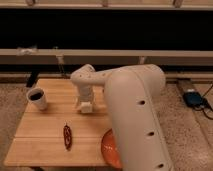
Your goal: Wipe the white sponge on the table
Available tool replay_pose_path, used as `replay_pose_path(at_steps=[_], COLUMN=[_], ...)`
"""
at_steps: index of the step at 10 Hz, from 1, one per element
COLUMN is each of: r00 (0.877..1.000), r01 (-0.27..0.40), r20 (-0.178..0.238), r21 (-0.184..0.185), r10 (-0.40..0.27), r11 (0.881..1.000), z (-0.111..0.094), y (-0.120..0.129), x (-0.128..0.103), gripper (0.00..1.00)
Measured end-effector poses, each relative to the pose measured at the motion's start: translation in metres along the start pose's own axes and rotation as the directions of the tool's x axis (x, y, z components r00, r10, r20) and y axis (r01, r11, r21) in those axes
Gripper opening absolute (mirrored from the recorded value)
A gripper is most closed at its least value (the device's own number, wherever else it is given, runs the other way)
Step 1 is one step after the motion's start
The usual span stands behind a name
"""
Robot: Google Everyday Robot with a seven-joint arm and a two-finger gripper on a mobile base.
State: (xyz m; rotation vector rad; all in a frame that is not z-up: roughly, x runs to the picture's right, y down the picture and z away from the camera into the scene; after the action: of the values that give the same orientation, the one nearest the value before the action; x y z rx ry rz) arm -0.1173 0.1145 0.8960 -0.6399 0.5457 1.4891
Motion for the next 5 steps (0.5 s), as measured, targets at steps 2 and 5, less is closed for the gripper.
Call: replay_pose_path(at_steps=[2, 5], r00=[1.0, 0.999], r01=[0.007, 0.016], r20=[-0.014, -0.028], r21=[0.003, 0.003], r10=[-0.007, -0.016], r11=[1.0, 1.0], z=[0.0051, 0.0081], y=[-0.0003, 0.0007], x=[-0.0027, -0.0049], gripper=[0.58, 0.26])
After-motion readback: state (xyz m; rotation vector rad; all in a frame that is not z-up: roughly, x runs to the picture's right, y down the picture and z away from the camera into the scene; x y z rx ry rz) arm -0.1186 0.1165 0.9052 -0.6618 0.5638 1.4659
